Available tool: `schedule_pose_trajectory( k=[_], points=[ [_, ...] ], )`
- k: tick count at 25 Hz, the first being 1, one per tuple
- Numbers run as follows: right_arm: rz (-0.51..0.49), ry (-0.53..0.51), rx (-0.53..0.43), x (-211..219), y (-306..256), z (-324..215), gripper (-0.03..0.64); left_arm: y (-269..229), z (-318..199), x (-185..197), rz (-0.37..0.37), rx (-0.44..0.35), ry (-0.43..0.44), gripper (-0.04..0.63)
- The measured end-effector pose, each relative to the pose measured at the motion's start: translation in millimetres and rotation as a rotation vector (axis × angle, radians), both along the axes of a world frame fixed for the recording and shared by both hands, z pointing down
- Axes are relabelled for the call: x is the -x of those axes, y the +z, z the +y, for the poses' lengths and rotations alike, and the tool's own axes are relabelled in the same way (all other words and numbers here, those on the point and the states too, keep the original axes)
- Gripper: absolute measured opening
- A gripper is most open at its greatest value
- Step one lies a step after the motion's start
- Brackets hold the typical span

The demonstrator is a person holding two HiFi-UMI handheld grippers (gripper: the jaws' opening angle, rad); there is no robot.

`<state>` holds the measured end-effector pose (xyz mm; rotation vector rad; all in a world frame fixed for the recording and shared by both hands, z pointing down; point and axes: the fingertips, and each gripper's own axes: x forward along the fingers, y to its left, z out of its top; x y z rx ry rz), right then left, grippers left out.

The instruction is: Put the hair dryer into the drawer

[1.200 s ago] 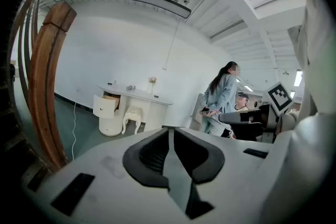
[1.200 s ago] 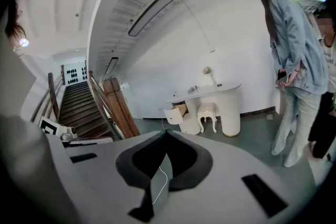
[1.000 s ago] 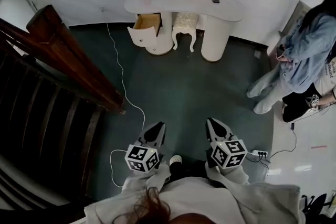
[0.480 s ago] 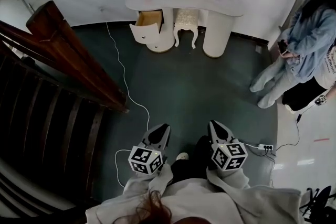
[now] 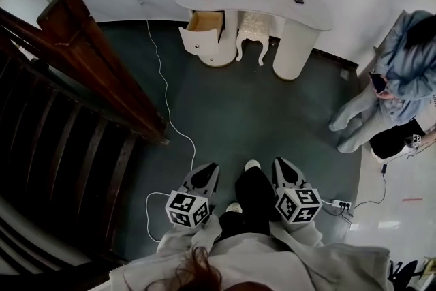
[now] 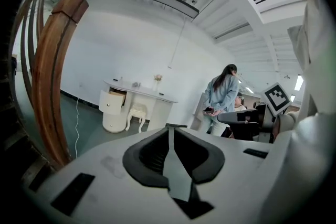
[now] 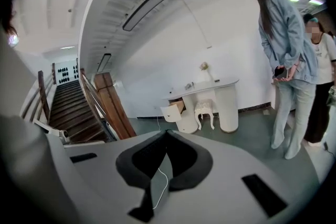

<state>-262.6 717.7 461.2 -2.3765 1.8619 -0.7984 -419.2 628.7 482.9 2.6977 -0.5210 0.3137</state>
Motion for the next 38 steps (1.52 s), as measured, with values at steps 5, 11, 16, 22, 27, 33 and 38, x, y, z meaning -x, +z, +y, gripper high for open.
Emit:
schedule_pose_trajectory(
  k=[5, 11, 16, 22, 27, 33, 38],
  points=[
    [-0.011, -0.033, 0.011, -28.6, 8.2, -47.2, 0.051, 7.4, -50.2, -17.4, 0.013, 0.019, -0.083, 0.037],
    [-0.003, -0.069, -0.003, -81.6, -0.8, -114.7, 0.051, 0.2, -117.3, -60.6, 0.013, 0.015, -0.159, 0.037],
    [0.007, -0.105, -0.012, -120.3, -10.2, -165.7, 0.051, -8.2, -166.9, -95.6, 0.008, -0.003, -0.203, 0.037],
    [-0.017, -0.127, -0.009, -160.8, -6.5, -206.4, 0.051, -6.1, -203.6, -130.6, 0.000, 0.002, -0.233, 0.037],
    [-0.018, -0.153, -0.013, -184.4, -5.4, -234.2, 0.051, -6.7, -227.8, -151.8, 0.004, -0.005, -0.262, 0.037],
    [-0.028, -0.166, -0.009, -196.8, 7.2, -241.7, 0.051, 0.8, -230.1, -166.7, 0.007, -0.012, -0.272, 0.037],
    [-0.059, -0.164, 0.009, -193.6, 19.5, -235.5, 0.051, 13.0, -228.2, -168.3, -0.011, 0.016, -0.270, 0.037]
  ],
)
